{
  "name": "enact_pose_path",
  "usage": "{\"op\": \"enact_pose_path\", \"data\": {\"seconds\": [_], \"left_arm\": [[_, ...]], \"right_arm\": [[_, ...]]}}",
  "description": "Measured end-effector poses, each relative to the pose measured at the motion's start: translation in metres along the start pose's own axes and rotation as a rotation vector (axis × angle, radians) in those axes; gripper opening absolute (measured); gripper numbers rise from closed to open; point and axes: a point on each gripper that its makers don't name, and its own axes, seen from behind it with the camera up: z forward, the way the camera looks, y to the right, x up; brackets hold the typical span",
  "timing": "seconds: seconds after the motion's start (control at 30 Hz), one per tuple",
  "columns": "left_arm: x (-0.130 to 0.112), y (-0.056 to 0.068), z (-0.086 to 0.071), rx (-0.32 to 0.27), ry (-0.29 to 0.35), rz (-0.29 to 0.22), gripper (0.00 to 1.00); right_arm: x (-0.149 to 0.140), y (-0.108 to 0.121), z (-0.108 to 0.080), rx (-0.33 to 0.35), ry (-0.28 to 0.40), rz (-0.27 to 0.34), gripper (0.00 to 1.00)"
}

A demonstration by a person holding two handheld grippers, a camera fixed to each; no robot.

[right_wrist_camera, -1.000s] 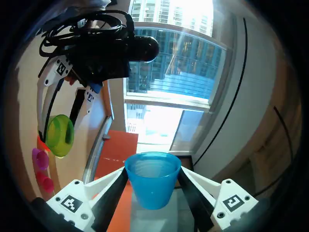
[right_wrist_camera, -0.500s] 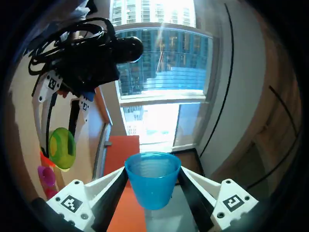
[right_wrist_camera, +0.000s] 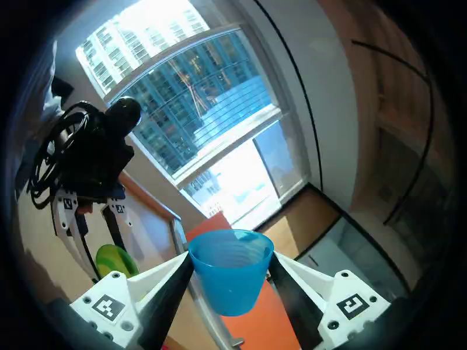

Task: Pour water

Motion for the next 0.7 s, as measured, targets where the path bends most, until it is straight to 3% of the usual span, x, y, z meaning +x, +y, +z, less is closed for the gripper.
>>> {"op": "enact_pose_path", "data": {"seconds": [0.53, 0.7], "left_arm": [[0.004, -0.007, -0.005, 0.023, 0.005, 0.027, 0.87], [0.007, -0.011, -0.008, 0.036, 0.011, 0.040, 0.87]], "right_arm": [[-0.007, -0.017, -0.012, 0.023, -0.017, 0.502, 0.90], [-0.014, -0.018, -0.014, 0.028, -0.033, 0.632, 0.90]]}}
